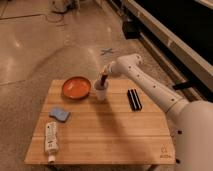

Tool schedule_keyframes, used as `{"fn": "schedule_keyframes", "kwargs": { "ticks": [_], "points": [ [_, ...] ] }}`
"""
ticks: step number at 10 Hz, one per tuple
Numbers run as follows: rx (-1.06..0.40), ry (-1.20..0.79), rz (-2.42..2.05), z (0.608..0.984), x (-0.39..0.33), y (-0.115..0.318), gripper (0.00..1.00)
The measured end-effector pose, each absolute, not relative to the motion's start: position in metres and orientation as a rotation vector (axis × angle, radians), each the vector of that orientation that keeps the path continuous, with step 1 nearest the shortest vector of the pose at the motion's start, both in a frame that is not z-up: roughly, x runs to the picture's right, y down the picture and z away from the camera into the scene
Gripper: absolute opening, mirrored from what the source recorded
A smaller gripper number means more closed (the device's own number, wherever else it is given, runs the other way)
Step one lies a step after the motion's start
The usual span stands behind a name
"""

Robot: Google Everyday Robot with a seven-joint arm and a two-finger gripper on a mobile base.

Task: Place the pepper in the ceramic cup

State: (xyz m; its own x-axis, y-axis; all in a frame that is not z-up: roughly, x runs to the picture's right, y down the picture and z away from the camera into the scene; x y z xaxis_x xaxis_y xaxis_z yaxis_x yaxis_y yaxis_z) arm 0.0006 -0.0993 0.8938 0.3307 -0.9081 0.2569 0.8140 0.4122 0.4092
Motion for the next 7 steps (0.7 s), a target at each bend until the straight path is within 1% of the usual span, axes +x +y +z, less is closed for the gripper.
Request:
{"fn": "schedule_keyframes", "kwargs": {
  "ticks": [7],
  "points": [
    [0.246,-0.524,-1.124,0.88,0.006,-0.08,0.8]
  ]
}}
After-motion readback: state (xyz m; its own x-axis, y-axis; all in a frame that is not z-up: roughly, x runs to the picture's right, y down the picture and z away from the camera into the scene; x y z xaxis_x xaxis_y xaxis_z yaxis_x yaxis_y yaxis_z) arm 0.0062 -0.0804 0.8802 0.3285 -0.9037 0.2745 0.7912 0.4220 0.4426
